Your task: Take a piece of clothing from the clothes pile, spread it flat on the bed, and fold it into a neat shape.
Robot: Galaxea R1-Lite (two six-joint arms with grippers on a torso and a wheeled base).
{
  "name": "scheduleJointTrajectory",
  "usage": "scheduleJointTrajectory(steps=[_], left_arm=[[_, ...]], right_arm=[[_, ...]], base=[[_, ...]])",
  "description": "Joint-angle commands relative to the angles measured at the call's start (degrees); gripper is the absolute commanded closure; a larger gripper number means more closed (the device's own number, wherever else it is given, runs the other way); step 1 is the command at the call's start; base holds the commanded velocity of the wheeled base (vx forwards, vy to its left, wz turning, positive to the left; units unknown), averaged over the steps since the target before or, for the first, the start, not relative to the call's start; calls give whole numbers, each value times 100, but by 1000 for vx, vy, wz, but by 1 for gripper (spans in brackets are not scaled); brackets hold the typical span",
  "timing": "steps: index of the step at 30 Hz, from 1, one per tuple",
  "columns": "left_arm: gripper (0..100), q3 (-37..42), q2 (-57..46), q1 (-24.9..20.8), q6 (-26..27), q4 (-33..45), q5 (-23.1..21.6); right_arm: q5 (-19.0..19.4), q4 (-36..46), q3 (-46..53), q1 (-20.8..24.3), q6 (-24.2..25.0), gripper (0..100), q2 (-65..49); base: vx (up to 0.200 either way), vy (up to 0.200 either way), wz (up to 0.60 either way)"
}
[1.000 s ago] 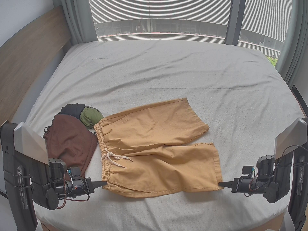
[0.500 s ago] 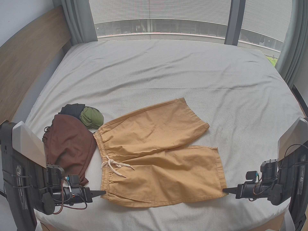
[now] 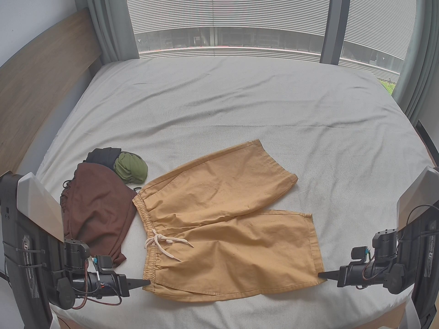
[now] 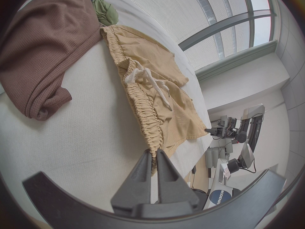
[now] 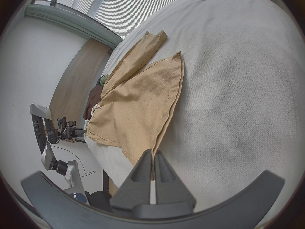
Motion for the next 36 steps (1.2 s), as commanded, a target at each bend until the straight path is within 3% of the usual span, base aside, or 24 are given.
scheduleJointTrajectory(steps=[1, 4, 7, 8, 10, 17, 25, 36], left_arm=[[100, -46, -5, 12, -12, -6, -44], [100, -160, -22, 21, -47, -6, -53], [100, -309, -172, 3, -206, -6, -53], [100, -397, -356, -58, -408, -6, -71], [100, -503, -550, -84, -627, -6, -79], [100, -916, -963, -155, -1418, -6, -71], [100, -1048, -980, -111, -1515, -14, -53], [100, -1241, -1033, -84, -1515, -14, 0]], right_arm=[[102, -6, -63, -28, 32, 100, -210], [199, 3, -151, -54, 111, 100, -421], [243, 3, -345, -10, 524, 100, -825], [234, 3, -529, 7, 867, 100, -1080], [234, 3, -696, 16, 1060, 100, -1255], [234, 12, -1206, 78, 1342, 100, -1405], [234, 126, -1891, 78, 1561, 100, -1458], [190, 1427, -3192, 87, 1579, 100, -1888]], base=[[0, 0, 0], [0, 0, 0], [0, 0, 0], [0, 0, 0], [0, 0, 0], [0, 0, 0], [0, 0, 0], [0, 0, 0]])
